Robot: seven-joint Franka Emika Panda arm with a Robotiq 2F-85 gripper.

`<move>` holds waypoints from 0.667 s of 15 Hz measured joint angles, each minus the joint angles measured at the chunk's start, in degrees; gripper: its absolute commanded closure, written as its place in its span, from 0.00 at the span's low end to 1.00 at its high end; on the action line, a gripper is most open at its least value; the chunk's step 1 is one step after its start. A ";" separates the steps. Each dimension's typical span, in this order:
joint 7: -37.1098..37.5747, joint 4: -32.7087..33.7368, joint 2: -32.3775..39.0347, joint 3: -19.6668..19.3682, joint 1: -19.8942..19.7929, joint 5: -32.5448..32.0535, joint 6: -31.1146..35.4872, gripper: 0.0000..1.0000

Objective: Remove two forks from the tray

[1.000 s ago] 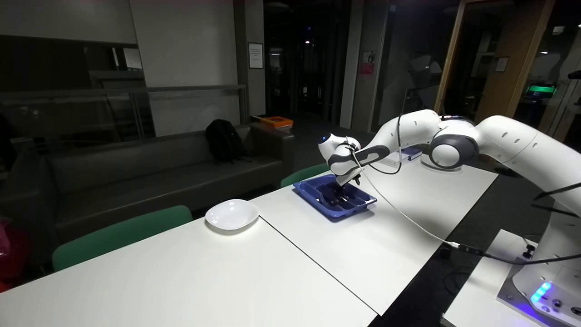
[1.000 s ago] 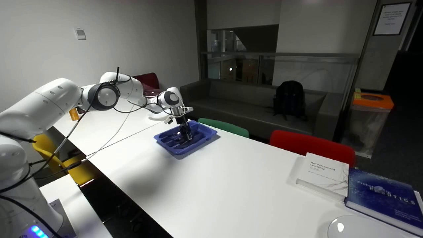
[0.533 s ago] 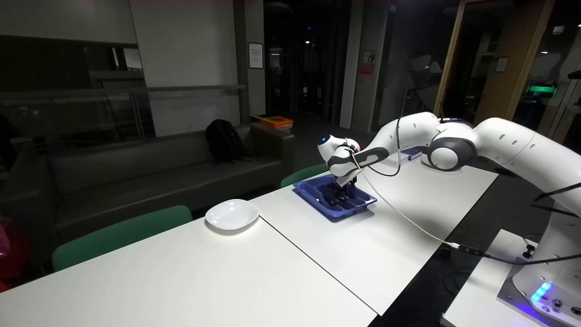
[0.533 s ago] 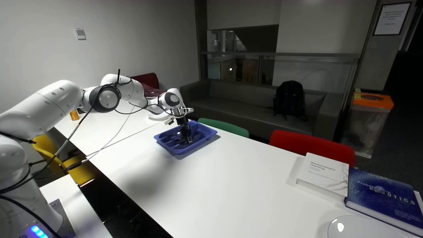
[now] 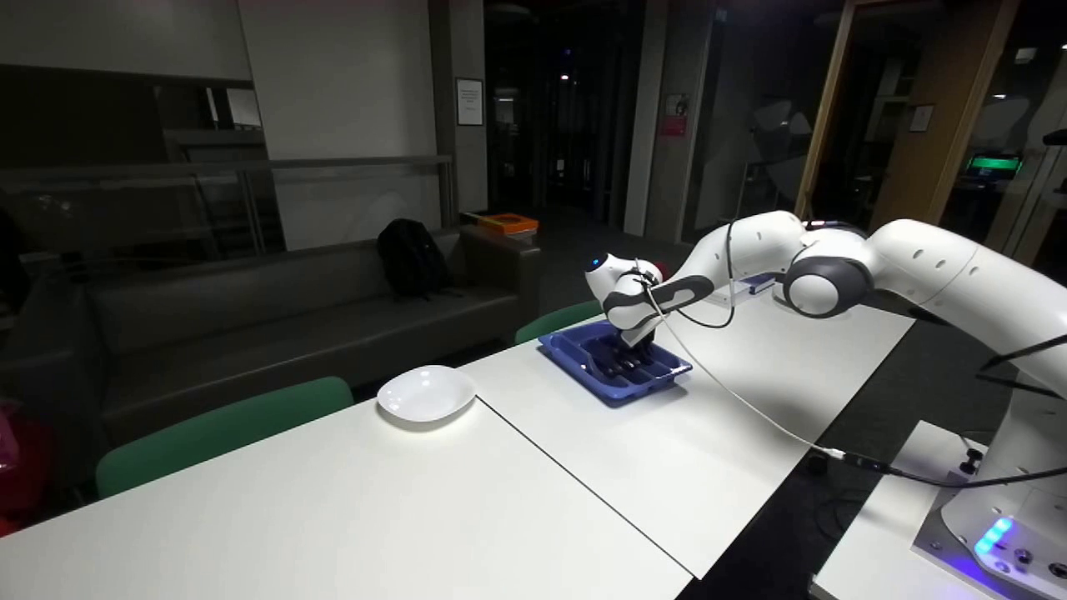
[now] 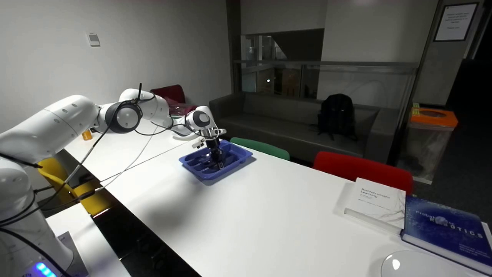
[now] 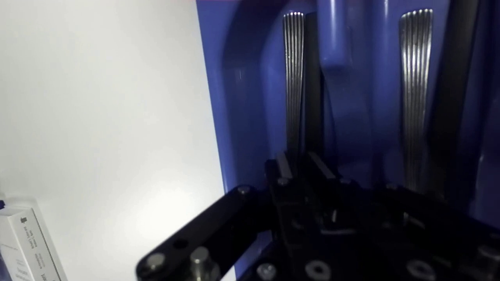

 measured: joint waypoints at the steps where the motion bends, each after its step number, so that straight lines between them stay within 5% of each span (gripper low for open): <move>1: -0.43 0.02 0.03 0.00 -0.05 0.00 0.00 0.60; 4: -1.38 0.24 0.03 0.00 -0.18 0.00 0.00 0.55; 8: -1.91 0.58 0.45 0.04 -0.37 0.17 0.12 0.62; 9: -1.93 0.68 0.59 0.07 -0.41 0.17 0.17 0.67; 10: -1.96 0.79 0.66 0.07 -0.44 0.17 0.18 0.84</move>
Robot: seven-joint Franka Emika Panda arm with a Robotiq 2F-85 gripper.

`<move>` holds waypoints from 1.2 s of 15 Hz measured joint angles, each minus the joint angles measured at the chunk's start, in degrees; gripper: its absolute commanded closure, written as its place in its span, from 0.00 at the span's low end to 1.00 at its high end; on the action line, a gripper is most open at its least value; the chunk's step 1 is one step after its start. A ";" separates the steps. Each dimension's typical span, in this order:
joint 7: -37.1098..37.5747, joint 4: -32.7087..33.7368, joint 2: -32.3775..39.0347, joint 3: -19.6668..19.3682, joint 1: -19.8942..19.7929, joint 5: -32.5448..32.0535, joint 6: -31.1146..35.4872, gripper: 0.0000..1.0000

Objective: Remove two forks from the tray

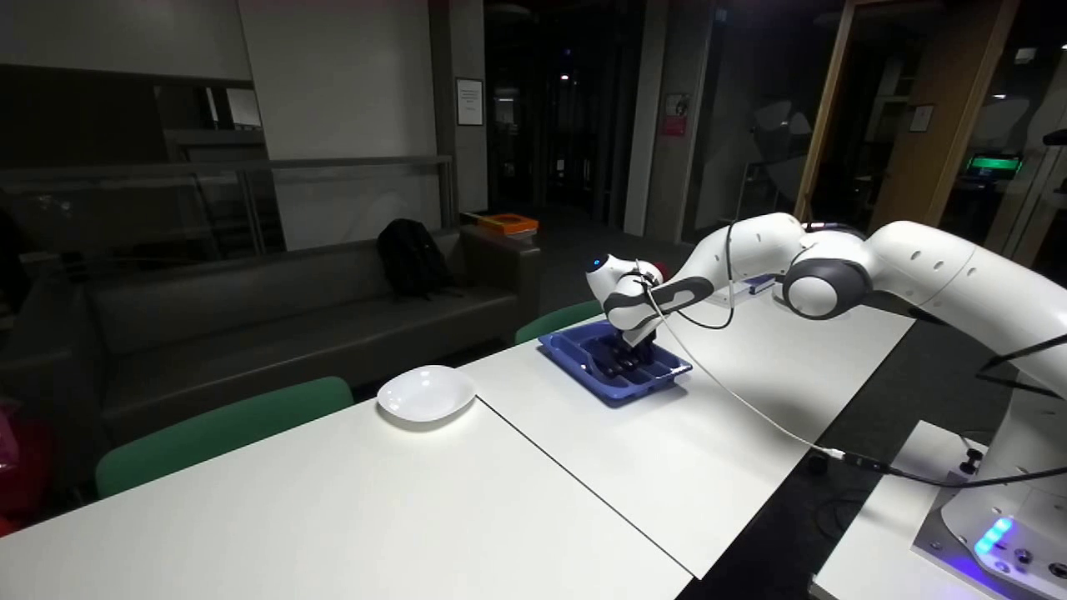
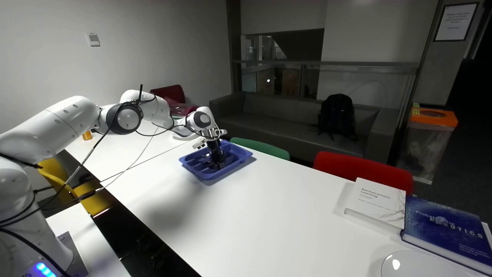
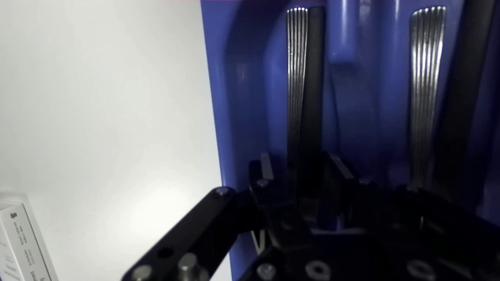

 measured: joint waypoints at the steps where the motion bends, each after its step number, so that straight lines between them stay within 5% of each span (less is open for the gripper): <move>1: -0.02 0.07 0.05 0.04 -0.03 0.00 0.05 0.89; 3: -0.09 0.08 0.12 0.14 -0.10 0.01 0.41 1.00; 18: -0.14 0.13 -1.66 0.73 -1.88 0.42 1.61 0.97</move>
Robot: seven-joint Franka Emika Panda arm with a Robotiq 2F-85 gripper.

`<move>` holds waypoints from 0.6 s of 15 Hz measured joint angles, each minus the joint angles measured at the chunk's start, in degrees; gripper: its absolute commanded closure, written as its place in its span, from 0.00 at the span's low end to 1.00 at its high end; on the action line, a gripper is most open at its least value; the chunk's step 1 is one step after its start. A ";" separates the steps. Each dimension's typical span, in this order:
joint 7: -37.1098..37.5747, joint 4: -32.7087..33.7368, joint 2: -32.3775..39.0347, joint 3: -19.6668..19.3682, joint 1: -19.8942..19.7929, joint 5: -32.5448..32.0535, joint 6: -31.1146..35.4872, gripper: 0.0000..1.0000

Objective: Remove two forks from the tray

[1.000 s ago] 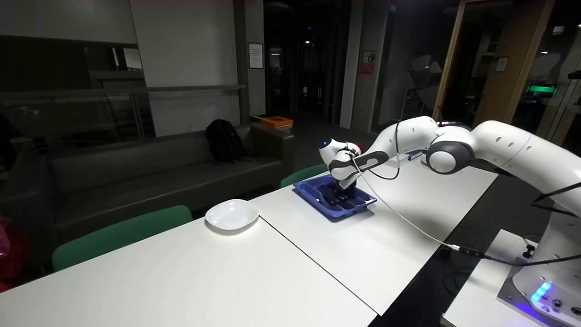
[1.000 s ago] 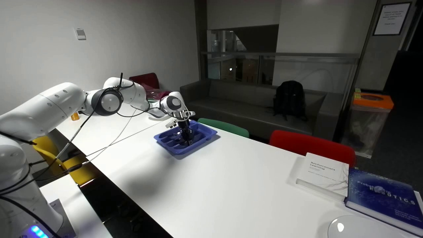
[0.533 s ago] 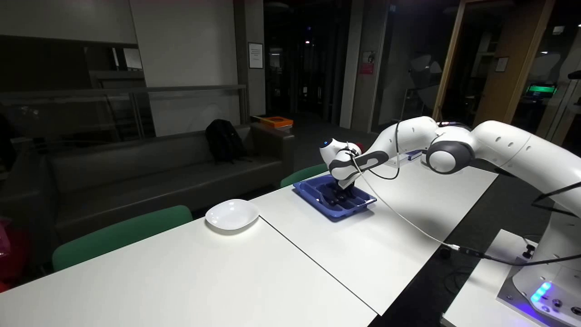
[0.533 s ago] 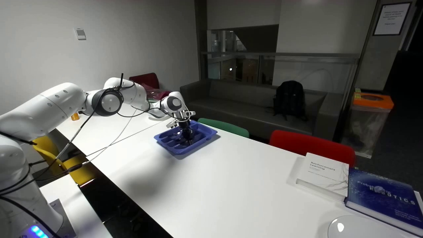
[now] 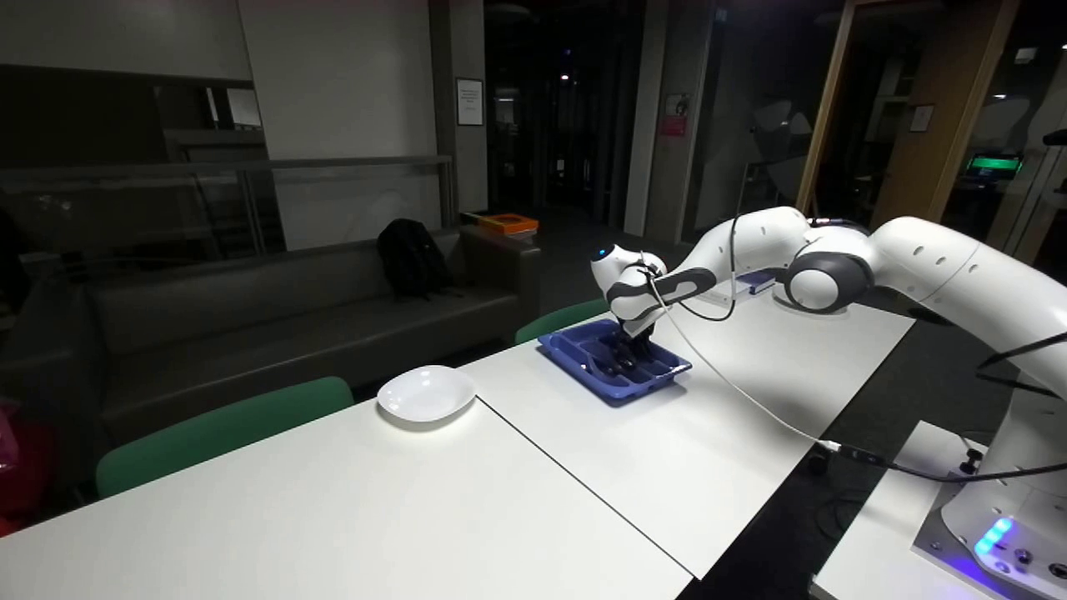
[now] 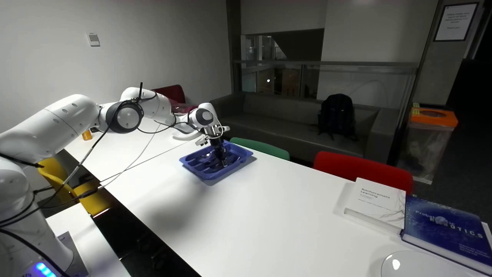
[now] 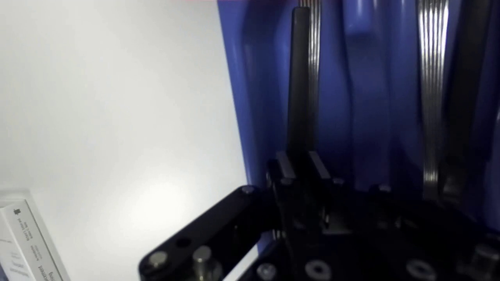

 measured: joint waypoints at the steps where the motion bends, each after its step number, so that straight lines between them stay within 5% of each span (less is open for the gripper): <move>1: 0.00 -0.03 -1.13 -0.19 -0.19 -0.02 -0.61 0.97; 9: -1.13 -5.90 -14.73 -0.85 -1.94 -0.03 -2.68 0.97</move>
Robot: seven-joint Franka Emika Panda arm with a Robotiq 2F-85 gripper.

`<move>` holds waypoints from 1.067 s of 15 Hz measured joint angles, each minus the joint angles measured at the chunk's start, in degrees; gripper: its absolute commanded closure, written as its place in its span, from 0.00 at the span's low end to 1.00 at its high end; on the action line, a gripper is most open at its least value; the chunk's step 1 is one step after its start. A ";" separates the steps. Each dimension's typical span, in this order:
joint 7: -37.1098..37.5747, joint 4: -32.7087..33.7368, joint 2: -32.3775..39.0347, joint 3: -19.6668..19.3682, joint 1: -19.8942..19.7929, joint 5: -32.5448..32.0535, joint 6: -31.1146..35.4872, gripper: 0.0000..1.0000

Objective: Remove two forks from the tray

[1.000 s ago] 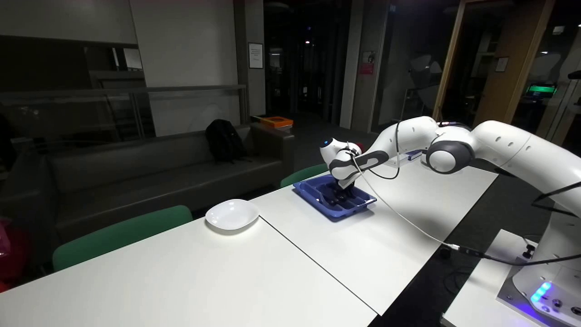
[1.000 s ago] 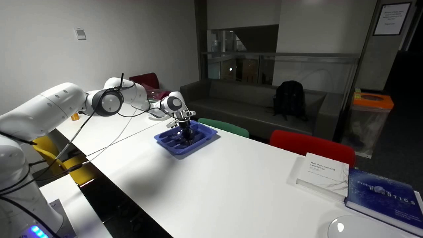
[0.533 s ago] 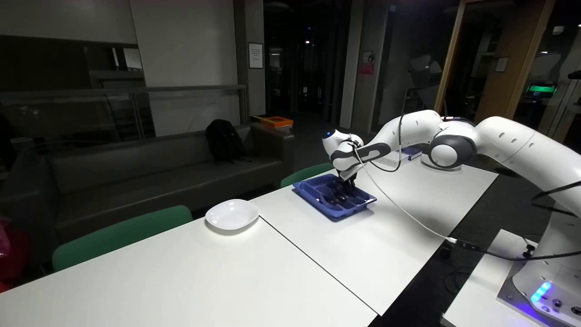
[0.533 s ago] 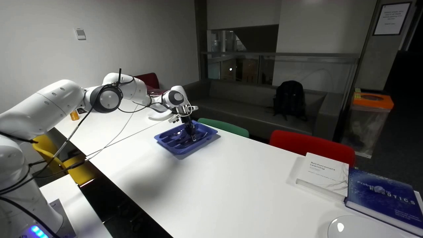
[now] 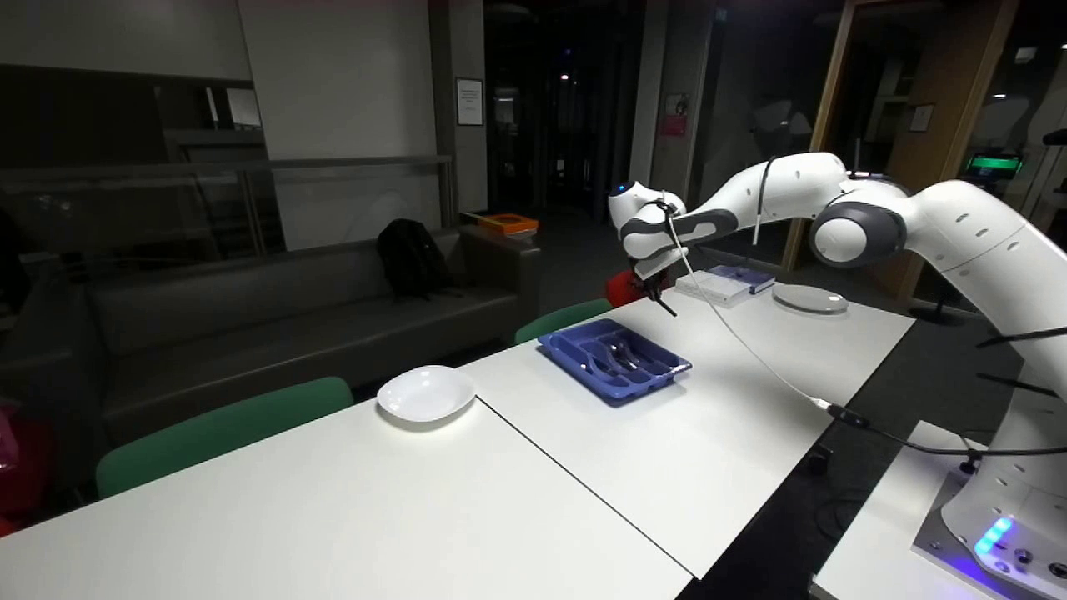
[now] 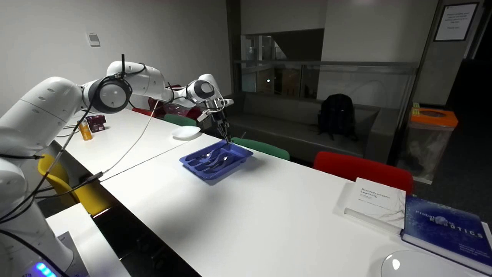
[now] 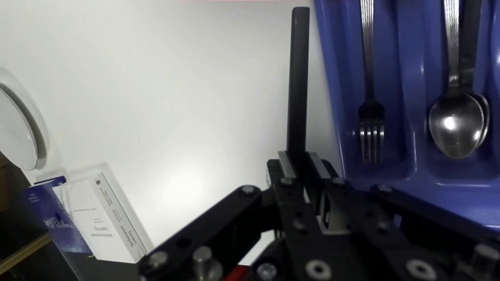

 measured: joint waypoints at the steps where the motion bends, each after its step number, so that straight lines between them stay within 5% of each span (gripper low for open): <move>1: -2.62 -1.64 -1.39 0.19 -0.29 0.00 0.57 0.97; 9: -22.71 -19.83 -7.67 5.08 -4.64 0.65 11.95 0.97; 16: -33.16 -36.90 -13.91 8.72 -11.88 9.92 22.37 0.97</move>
